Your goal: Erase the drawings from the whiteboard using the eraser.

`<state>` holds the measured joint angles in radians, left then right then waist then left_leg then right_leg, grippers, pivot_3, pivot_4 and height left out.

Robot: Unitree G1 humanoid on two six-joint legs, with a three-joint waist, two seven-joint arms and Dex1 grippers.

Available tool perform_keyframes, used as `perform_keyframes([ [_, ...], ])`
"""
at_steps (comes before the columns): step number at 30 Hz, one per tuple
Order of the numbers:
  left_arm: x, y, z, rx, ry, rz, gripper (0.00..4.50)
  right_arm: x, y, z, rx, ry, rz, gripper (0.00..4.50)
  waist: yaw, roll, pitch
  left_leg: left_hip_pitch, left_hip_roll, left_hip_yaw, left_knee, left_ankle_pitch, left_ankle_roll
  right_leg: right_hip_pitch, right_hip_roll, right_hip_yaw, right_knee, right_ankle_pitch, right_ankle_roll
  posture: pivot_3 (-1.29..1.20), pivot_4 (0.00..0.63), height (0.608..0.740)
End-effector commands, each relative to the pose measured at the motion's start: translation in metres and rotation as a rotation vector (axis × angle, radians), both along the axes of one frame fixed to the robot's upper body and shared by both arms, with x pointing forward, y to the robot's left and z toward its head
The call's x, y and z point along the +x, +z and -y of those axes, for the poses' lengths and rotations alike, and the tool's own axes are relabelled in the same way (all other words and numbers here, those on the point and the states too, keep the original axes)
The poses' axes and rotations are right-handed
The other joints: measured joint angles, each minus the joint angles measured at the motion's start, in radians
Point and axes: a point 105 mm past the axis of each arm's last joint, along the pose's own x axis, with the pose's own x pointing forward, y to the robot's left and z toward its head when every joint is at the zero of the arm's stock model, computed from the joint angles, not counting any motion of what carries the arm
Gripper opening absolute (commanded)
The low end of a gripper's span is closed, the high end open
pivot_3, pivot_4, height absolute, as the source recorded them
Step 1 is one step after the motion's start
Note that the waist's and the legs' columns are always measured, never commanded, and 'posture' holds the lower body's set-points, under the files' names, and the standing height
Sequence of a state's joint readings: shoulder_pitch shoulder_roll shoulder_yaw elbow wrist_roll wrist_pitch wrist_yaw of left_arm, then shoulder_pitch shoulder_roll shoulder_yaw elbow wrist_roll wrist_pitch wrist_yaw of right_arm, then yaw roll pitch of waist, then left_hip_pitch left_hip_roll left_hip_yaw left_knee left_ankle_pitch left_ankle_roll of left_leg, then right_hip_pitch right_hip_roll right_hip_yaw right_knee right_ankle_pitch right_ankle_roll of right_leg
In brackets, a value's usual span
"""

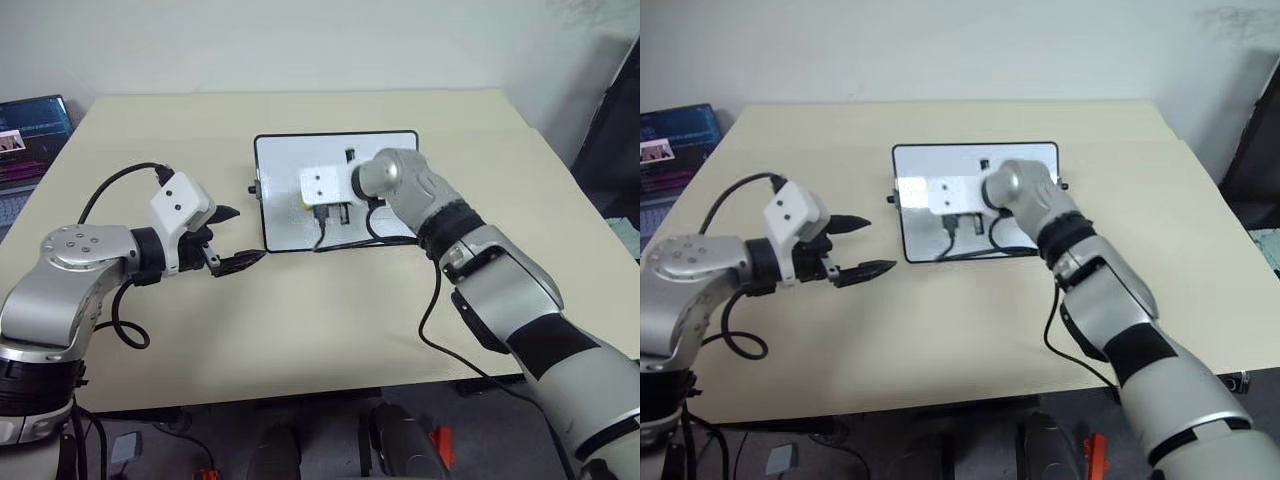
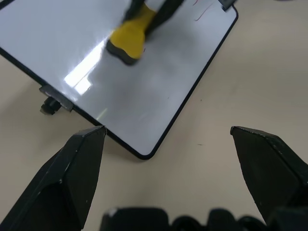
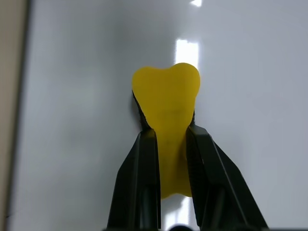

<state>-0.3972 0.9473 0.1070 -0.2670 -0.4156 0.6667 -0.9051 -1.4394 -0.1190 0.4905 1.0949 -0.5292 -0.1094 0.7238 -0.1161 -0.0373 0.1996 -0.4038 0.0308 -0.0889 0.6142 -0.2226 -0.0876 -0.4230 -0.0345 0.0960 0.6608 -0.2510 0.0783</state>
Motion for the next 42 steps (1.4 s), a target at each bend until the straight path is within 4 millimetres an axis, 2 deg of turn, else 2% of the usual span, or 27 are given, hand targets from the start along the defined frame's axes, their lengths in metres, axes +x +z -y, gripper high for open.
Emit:
perform_keyframes([
  [1,-0.005,0.014,-0.002,0.013,0.003,0.056,4.50,0.005,0.013,0.000,0.046,-0.027,0.050,0.42,0.002,0.000,0.000,0.000,0.000,0.001,-0.003,0.000,-0.001,0.000,0.000,0.000,-0.002,-0.001,0.000,0.00,0.150,0.740],
  [5,-0.005,0.014,-0.002,0.014,0.007,0.056,4.50,0.005,0.006,-0.004,0.055,-0.036,0.046,0.42,0.001,0.000,0.000,0.002,0.000,0.001,-0.003,-0.001,-0.002,0.001,-0.001,0.000,0.000,-0.003,-0.001,0.00,0.150,0.740],
  [12,-0.007,0.015,-0.003,0.014,0.013,0.056,4.50,0.002,-0.038,0.005,-0.052,-0.049,-0.066,0.42,0.001,-0.001,-0.001,0.006,0.000,0.001,-0.002,0.000,-0.001,0.004,0.000,0.000,0.002,-0.003,-0.001,0.00,0.150,0.740],
  [16,-0.006,0.015,-0.002,0.012,0.011,0.056,4.50,-0.010,-0.074,0.012,-0.154,-0.018,-0.194,0.41,0.001,-0.002,-0.001,0.010,0.000,0.001,-0.002,0.000,-0.001,0.008,0.000,0.000,0.003,-0.003,-0.001,0.00,0.150,0.740],
  [19,-0.006,0.015,-0.001,0.012,0.009,0.056,4.50,-0.011,-0.080,0.014,-0.169,-0.013,-0.206,0.41,0.001,-0.002,-0.001,0.021,0.000,0.001,-0.003,0.000,-0.001,0.018,0.000,0.000,0.002,-0.006,0.003,0.00,0.150,0.740],
  [22,-0.006,0.015,-0.001,0.011,0.006,0.058,4.50,-0.014,-0.086,0.019,-0.193,-0.009,-0.235,0.41,0.001,-0.002,-0.002,0.022,0.000,0.001,-0.002,0.001,0.000,0.019,0.000,0.000,0.002,-0.006,0.003,0.00,0.150,0.740],
  [26,-0.005,0.015,0.000,0.011,0.003,0.059,4.50,-0.012,-0.084,0.021,-0.186,-0.015,-0.233,0.40,0.001,-0.002,-0.002,0.023,0.000,0.000,-0.002,0.003,0.001,0.019,0.001,0.000,0.003,-0.005,0.002,0.00,0.150,0.740],
  [30,-0.004,0.016,0.000,0.010,-0.002,0.060,4.50,-0.014,-0.071,0.019,-0.148,0.011,-0.241,0.40,0.002,-0.002,-0.002,0.022,0.000,0.000,-0.002,0.003,0.001,0.019,0.001,0.000,0.003,-0.005,0.003,0.00,0.150,0.740],
  [31,-0.004,0.016,0.000,0.010,-0.002,0.061,4.50,-0.017,-0.060,0.014,-0.110,0.041,-0.246,0.40,0.003,-0.002,-0.002,0.022,0.000,0.000,-0.002,0.003,0.001,0.019,0.001,0.000,0.003,-0.005,0.003,0.00,0.150,0.740],
  [35,-0.003,0.017,-0.001,0.010,-0.005,0.063,4.50,-0.035,0.005,0.001,-0.005,0.184,-0.128,0.39,0.008,-0.001,0.001,0.017,0.000,-0.001,-0.002,0.002,0.001,0.016,0.001,-0.001,0.002,-0.005,0.002,0.00,0.150,0.740],
  [36,-0.003,0.017,-0.001,0.009,-0.006,0.063,4.50,-0.039,0.014,0.001,0.015,0.197,-0.114,0.39,0.008,-0.001,0.001,0.013,0.000,-0.001,-0.002,0.002,0.001,0.013,0.001,-0.001,0.002,-0.004,0.001,0.00,0.150,0.740],
  [38,-0.001,0.018,0.000,0.008,-0.010,0.066,4.50,-0.048,0.034,0.007,0.049,0.211,-0.082,0.39,0.008,-0.001,0.001,0.004,0.000,-0.002,-0.002,0.003,0.001,0.003,0.001,-0.002,0.004,-0.002,-0.002,0.00,0.150,0.740],
  [40,0.001,0.019,0.002,0.007,-0.018,0.070,4.50,-0.056,0.052,0.017,0.083,0.209,-0.063,0.39,0.009,-0.001,0.001,0.003,0.000,-0.004,-0.002,0.003,0.001,0.002,0.001,-0.004,0.005,-0.002,-0.003,0.00,0.150,0.740],
  [42,0.004,0.022,0.005,0.009,-0.030,0.080,4.50,-0.056,0.058,0.038,0.092,0.172,-0.062,0.39,0.012,-0.001,0.001,0.002,0.000,-0.006,-0.004,0.002,-0.001,0.002,0.001,-0.006,0.003,-0.005,-0.004,0.00,0.150,0.740],
])
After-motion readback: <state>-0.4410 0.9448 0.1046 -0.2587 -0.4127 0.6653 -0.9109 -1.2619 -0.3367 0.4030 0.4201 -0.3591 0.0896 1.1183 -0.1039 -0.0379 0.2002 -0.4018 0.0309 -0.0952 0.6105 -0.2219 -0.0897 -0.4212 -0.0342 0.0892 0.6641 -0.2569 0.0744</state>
